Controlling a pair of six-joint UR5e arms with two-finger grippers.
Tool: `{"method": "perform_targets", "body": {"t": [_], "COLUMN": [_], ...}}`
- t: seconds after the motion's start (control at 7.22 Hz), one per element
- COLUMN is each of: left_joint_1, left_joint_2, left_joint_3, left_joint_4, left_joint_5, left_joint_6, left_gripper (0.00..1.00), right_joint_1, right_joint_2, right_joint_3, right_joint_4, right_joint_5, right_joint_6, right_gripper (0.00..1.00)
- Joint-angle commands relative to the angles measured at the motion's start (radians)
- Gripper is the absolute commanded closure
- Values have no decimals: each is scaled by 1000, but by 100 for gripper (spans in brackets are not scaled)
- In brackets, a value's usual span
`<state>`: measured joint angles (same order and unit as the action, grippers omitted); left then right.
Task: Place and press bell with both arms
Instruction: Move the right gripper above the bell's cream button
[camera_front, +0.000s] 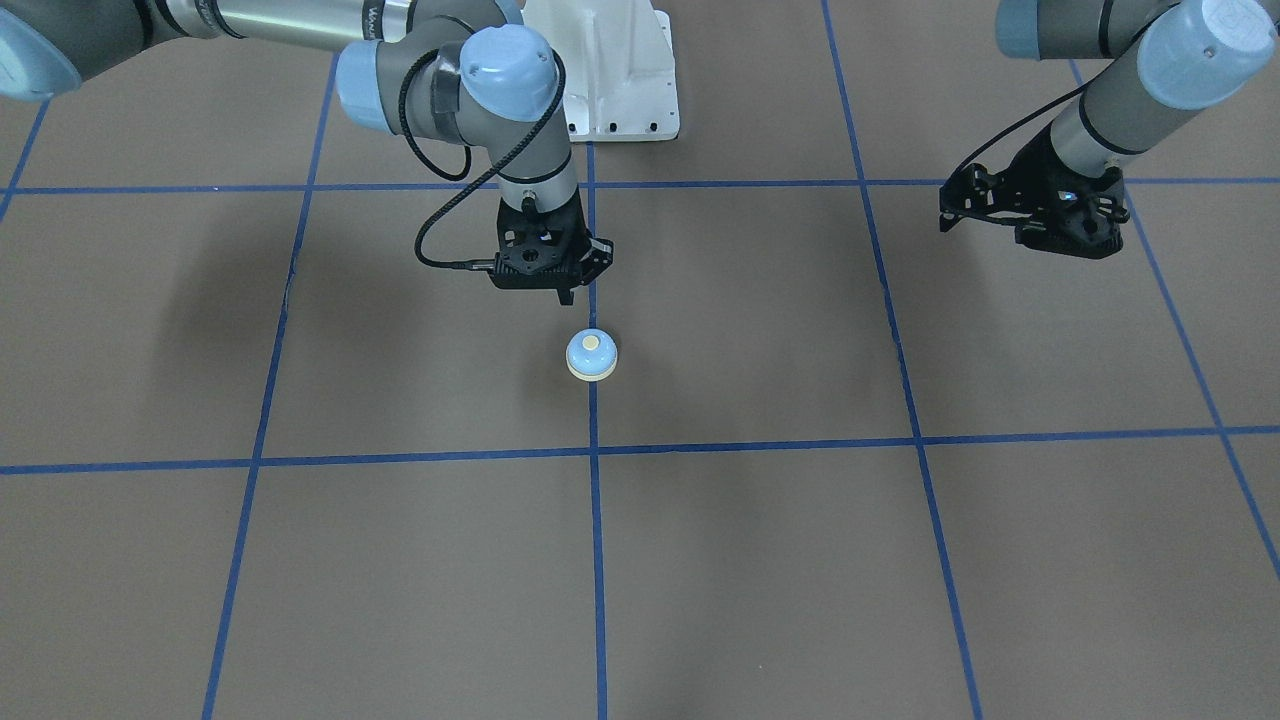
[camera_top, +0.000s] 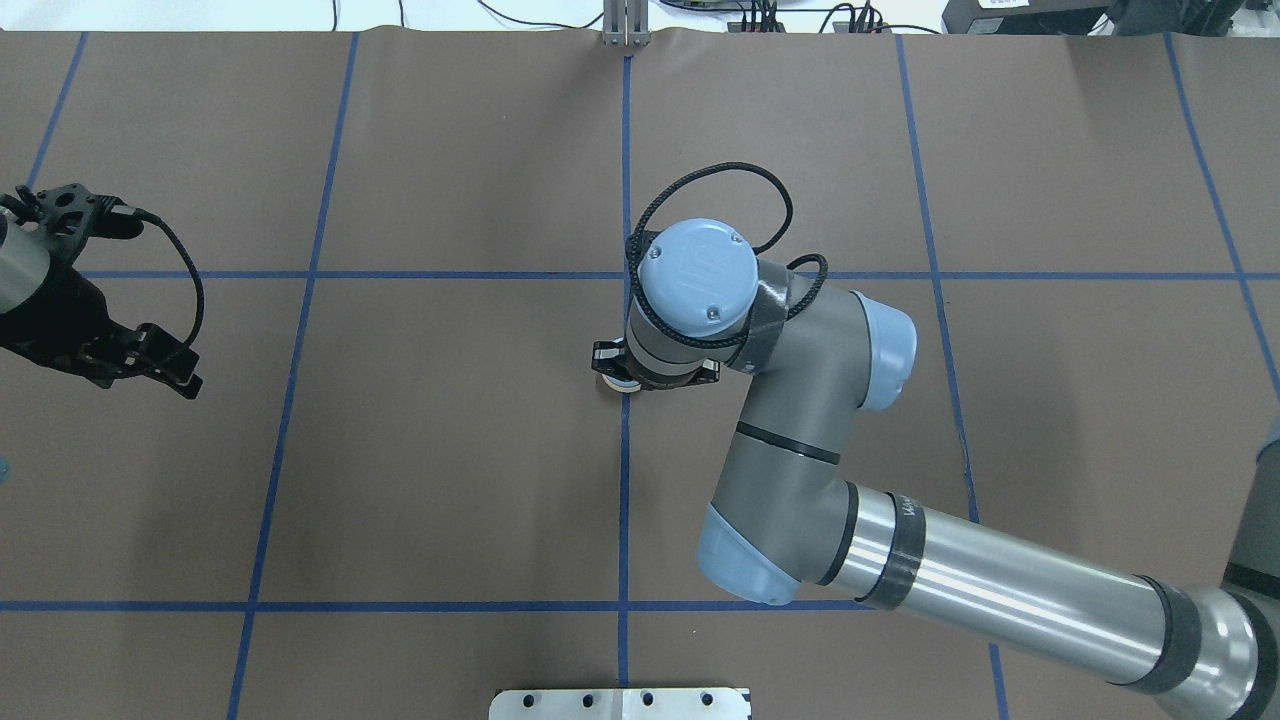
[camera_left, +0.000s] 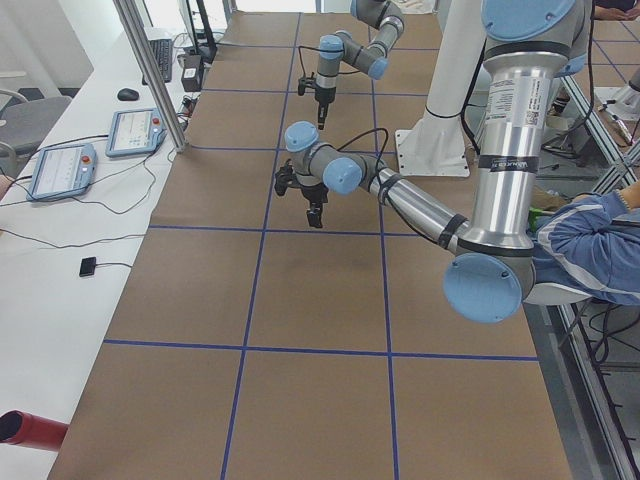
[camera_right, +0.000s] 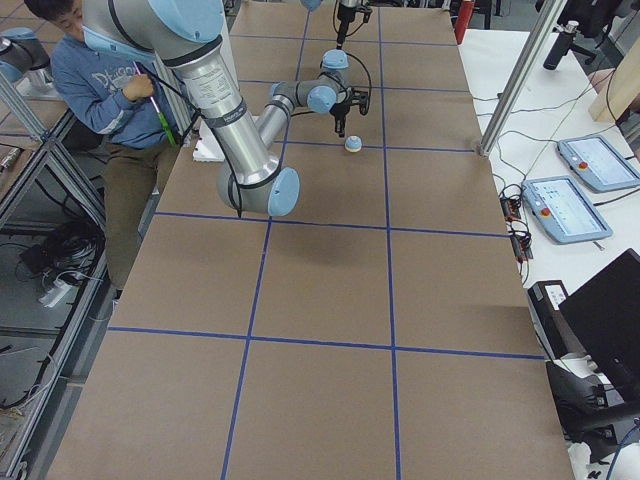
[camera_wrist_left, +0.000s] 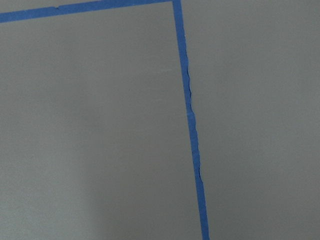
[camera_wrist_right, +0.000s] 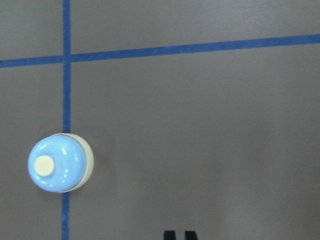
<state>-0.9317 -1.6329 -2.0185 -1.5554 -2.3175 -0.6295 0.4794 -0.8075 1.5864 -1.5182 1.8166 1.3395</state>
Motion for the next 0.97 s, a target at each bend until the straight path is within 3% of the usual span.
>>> {"method": "perform_targets", "body": {"t": [0.0,0.83], "left_joint_1": [1,2], "left_joint_2": [2,2], "left_joint_3": [-2,-3], "left_joint_4": [0,0], "left_joint_5": [6,9], "left_joint_6": [1,1], "left_gripper": [1,1], "right_joint_1": [-1,4], "right_joint_2": [44,77], "right_joint_3": [-69,-128], "right_joint_4": [1,36], "right_joint_5": [0,-26], "right_joint_6": [-3,-14], "right_gripper": [100,100]}}
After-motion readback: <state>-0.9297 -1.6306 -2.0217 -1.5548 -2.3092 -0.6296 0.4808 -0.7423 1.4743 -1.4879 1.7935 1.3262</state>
